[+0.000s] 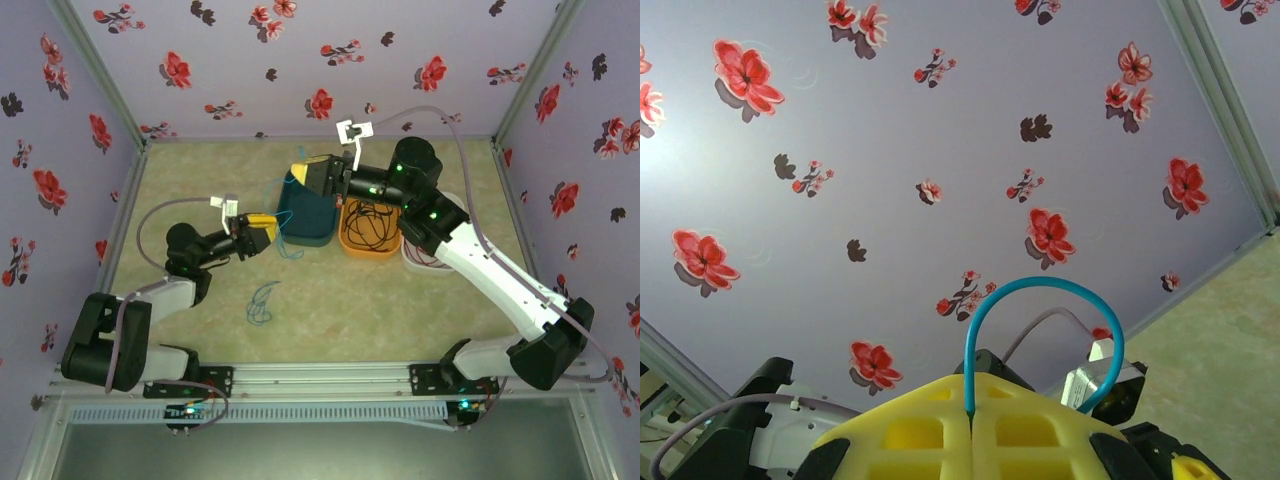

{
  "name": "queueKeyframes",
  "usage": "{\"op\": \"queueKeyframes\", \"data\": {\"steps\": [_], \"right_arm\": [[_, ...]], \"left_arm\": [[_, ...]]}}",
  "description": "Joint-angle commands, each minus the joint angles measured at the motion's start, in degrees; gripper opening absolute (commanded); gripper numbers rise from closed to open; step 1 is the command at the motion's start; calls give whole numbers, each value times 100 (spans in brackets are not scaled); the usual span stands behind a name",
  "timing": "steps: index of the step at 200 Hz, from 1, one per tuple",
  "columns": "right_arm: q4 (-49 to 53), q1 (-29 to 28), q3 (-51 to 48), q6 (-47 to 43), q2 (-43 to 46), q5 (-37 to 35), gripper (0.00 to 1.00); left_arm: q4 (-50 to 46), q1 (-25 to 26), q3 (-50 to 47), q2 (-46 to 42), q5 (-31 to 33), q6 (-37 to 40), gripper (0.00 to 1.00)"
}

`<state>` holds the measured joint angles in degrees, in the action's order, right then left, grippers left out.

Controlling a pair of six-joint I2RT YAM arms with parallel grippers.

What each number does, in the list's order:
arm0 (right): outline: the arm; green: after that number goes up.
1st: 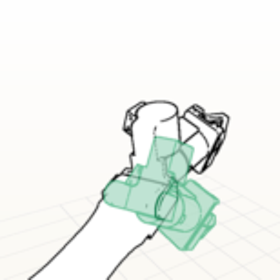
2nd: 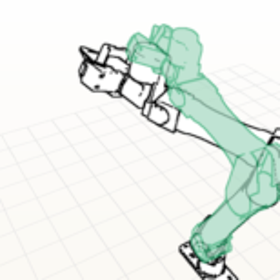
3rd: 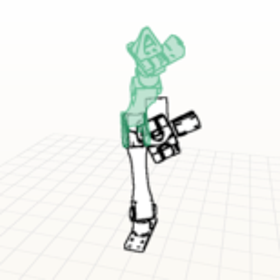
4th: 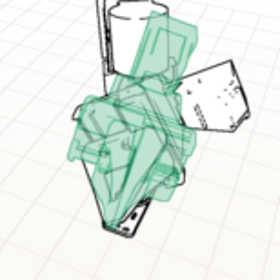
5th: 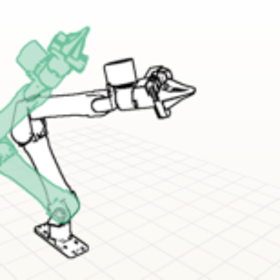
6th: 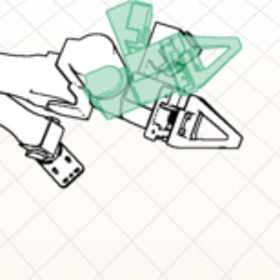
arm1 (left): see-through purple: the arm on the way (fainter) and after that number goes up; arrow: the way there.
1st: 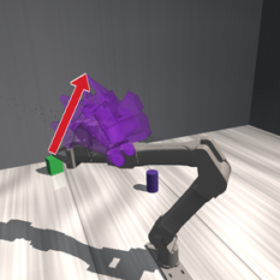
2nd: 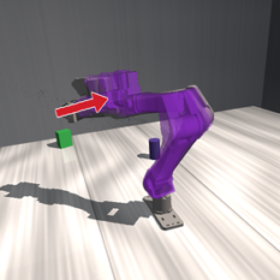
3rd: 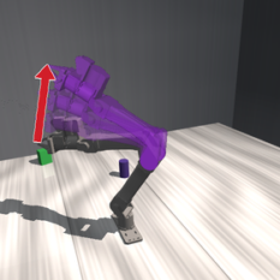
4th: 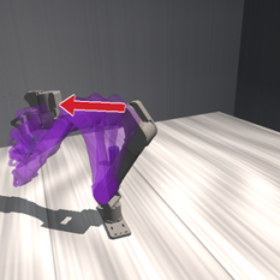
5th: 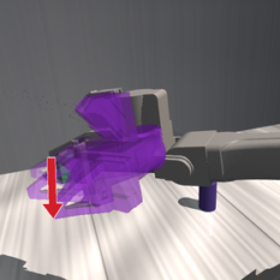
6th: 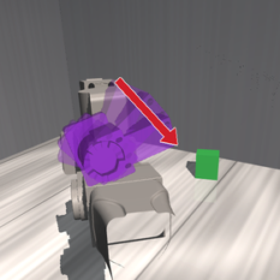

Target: Untangle the cables

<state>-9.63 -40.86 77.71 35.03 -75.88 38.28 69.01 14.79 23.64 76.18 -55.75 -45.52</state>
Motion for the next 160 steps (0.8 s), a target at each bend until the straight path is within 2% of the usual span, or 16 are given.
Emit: {"op": "queueKeyframes", "data": {"steps": [1, 94, 120, 160], "right_arm": [[-251, 51, -53, 31, 10, 101, 0], [-268, 147, -238, -29, 117, -10, 0], [-279, 188, -254, -22, 124, -5, 0], [-336, 216, -270, 35, 117, 4, 0]], "left_arm": [[262, 21, 32, -24, -90, 54, 51], [271, -11, -149, -431, -376, -62, 50], [277, -14, -222, -471, -507, -93, 43], [262, -18, -386, -582, -560, -91, 43]]}}
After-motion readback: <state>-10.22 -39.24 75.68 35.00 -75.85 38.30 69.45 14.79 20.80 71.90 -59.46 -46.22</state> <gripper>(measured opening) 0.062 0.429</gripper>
